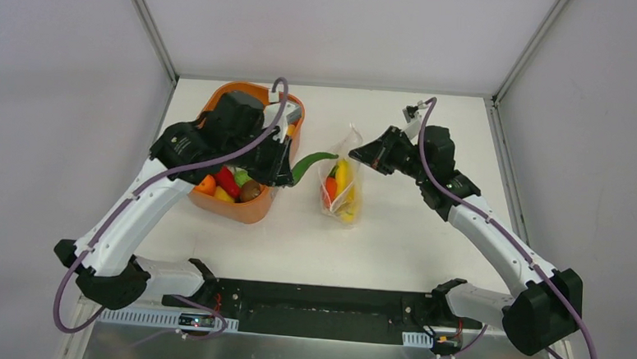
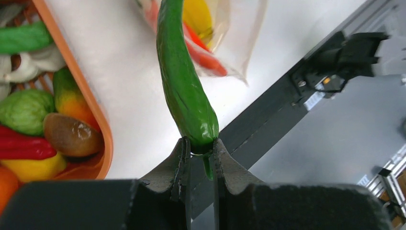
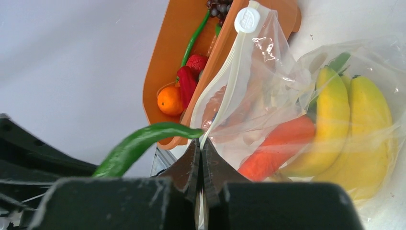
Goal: Place the food in the zip-top bag and seal the zipper
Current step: Place the fake vegetable in the zipper food storage bag.
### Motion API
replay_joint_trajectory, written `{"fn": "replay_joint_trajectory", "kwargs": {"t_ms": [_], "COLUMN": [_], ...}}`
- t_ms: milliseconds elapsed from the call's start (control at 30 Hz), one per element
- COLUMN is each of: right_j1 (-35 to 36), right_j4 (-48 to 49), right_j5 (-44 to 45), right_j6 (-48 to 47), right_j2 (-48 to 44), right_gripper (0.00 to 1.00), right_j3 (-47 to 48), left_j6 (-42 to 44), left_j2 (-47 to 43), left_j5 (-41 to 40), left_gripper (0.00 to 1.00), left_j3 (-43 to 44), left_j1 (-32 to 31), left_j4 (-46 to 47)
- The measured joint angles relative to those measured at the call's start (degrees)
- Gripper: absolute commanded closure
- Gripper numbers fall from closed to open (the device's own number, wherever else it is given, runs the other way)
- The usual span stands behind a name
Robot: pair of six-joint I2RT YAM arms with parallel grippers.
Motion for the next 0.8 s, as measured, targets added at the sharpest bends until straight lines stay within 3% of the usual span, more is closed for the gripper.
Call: {"fn": "replay_joint_trajectory", "kwargs": {"t_ms": [267,600,800], "right_j1": [0.7,2.54,2.67], "right_j4": [-0.09,-0.5,-0.44], "right_j5": [0.92,2.08,2.51], "right_j6": [-0.09,-0.72,-0.7], "right_j2": [-1.11,-1.11,-1.11], "right_gripper": [1.0,1.0,1.0], "right_j3": [0.0,0.0,0.0], "left_j6": [0.33,-0.2,-0.63], "left_j2": [7.89,12.37,17.9], "left_j5": [-7.93,-7.3,-8.02], "left_gripper": [1.0,1.0,1.0], "left_j3": [2.23,10.32,14.08], "left_j1": [-2.78,-4.57,-5.4], "left_j4": [-5.75,-3.19,-6.23]}}
